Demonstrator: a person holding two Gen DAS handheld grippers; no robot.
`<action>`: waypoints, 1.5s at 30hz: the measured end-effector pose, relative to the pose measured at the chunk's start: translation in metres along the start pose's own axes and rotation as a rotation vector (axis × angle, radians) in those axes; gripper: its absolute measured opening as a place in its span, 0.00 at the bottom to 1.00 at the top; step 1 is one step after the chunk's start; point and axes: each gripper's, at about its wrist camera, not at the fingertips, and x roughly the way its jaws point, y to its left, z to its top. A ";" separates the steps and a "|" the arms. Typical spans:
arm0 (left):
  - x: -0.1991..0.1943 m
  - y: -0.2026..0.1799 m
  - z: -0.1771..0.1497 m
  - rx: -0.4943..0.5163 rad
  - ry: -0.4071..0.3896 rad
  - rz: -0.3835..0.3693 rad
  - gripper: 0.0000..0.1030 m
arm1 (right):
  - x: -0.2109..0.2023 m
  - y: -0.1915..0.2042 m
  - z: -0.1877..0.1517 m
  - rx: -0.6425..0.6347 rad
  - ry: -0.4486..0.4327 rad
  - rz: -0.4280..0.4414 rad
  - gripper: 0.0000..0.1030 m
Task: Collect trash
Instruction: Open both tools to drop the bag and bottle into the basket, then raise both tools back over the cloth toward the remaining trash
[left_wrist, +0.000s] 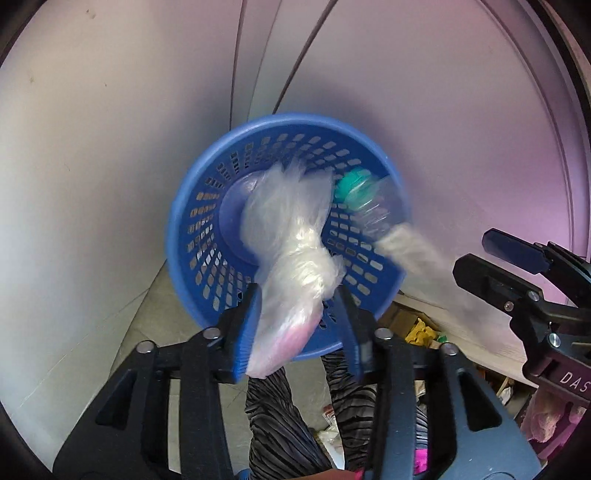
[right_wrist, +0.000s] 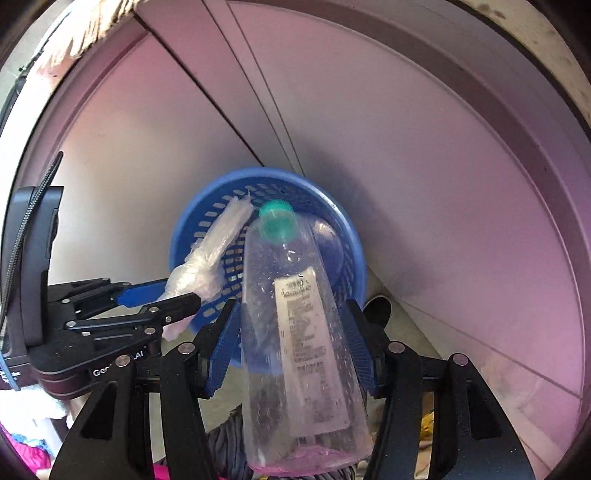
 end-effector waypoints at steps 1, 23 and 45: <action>0.000 0.001 -0.001 0.000 -0.002 0.006 0.51 | 0.000 0.000 0.001 -0.001 -0.001 -0.003 0.54; -0.077 0.003 -0.002 0.017 -0.120 -0.002 0.56 | -0.064 0.011 0.013 -0.094 -0.080 0.057 0.54; -0.250 -0.031 0.093 -0.038 -0.505 -0.036 0.58 | -0.219 -0.054 0.068 -0.128 -0.369 0.128 0.54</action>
